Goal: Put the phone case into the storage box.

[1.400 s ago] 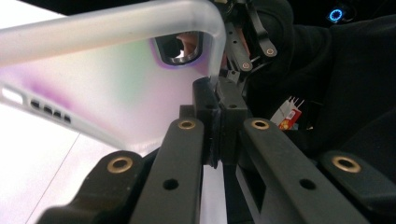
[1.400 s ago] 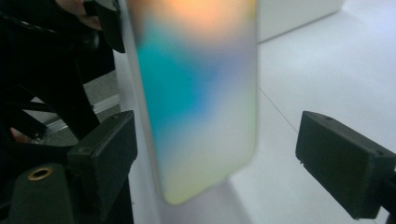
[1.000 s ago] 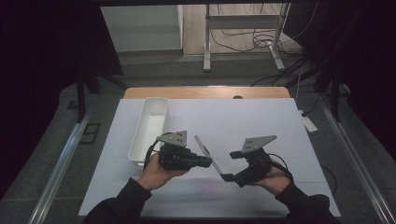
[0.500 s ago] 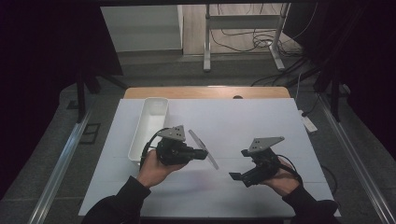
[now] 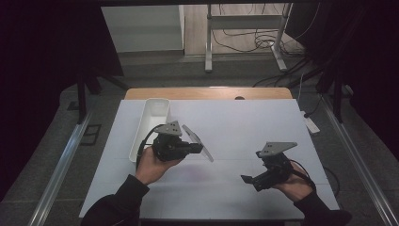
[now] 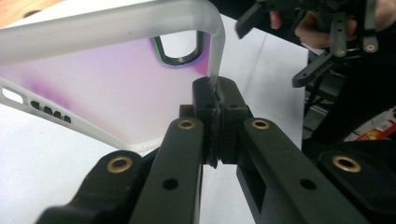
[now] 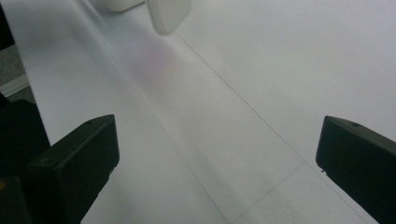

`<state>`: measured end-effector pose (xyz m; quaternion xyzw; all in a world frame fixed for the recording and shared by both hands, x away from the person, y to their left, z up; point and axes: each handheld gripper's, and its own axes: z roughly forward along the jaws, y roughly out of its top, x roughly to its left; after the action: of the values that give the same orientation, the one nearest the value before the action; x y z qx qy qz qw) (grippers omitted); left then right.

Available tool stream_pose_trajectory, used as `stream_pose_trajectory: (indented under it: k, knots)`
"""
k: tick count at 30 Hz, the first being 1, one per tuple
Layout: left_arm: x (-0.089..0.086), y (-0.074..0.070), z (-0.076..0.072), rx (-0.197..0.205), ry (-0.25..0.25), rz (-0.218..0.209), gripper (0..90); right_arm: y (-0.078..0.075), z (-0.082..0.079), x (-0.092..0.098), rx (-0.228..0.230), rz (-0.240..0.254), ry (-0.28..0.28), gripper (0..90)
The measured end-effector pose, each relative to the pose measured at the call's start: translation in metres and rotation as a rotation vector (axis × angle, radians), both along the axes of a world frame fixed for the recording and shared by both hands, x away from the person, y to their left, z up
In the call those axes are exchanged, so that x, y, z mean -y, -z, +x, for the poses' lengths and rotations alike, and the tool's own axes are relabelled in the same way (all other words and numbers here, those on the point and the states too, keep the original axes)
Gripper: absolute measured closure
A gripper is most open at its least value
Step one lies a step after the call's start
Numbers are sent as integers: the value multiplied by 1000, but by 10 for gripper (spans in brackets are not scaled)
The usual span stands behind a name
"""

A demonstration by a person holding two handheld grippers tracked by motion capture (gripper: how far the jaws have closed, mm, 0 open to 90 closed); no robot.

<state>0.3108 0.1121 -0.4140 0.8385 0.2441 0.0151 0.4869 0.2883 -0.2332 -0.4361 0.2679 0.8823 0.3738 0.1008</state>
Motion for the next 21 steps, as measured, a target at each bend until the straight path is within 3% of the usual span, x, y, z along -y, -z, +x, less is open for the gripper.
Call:
stream_pose_trajectory:
  k: [9,21]
  knots:
    - [-4,-1,2,14,-44,25,883,3,-5,15,38,-10,65,0]
    - [-16,-9,11,19,-111,34,882,6,-13,37,37,2,138,0]
